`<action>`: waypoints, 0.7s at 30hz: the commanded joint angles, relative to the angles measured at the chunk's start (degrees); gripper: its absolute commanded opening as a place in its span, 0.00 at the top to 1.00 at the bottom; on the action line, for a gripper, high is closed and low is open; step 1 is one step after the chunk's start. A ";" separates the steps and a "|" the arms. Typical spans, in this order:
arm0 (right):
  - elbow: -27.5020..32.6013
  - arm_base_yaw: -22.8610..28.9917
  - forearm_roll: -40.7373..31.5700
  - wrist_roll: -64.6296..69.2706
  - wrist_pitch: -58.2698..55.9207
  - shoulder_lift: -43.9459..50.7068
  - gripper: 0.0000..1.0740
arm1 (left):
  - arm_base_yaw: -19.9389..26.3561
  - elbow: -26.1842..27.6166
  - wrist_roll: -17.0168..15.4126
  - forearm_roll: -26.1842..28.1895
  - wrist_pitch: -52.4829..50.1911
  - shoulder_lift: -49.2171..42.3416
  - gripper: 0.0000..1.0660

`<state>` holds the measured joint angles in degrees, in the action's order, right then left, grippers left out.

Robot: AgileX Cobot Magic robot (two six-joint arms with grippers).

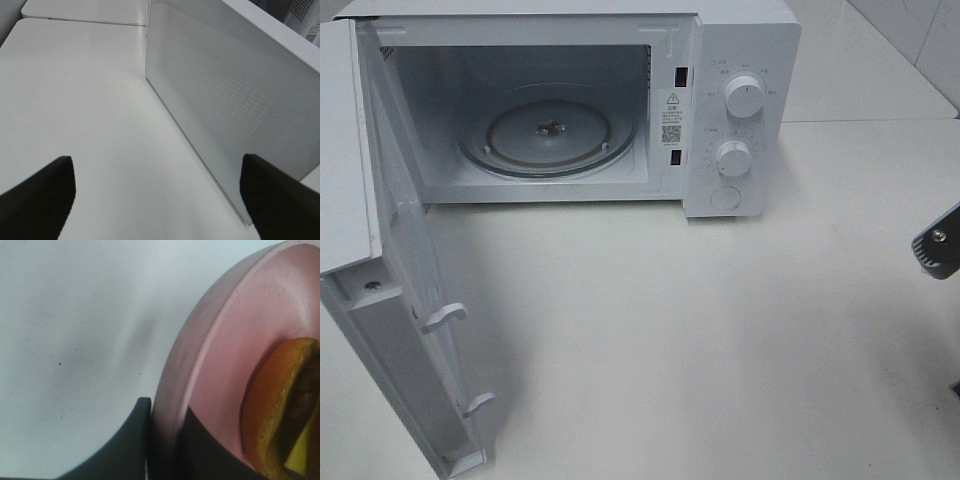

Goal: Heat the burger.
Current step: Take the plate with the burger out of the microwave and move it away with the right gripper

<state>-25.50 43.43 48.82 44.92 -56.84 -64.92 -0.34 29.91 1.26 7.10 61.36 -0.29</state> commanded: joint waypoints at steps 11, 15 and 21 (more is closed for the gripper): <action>-0.11 -11.06 7.22 8.48 11.40 -13.64 1.00 | 0.00 -0.29 0.11 0.40 0.06 -0.29 0.23; -0.11 -11.97 8.37 9.11 13.46 -16.90 1.00 | 0.00 -0.29 0.11 0.40 0.06 -0.29 0.23; -0.63 -11.97 9.91 14.21 16.50 -25.38 0.99 | 0.00 -0.29 0.11 0.40 0.06 -0.29 0.23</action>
<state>-25.90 31.74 56.21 58.04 -37.59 -90.24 -0.34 29.91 1.26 7.10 61.36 -0.29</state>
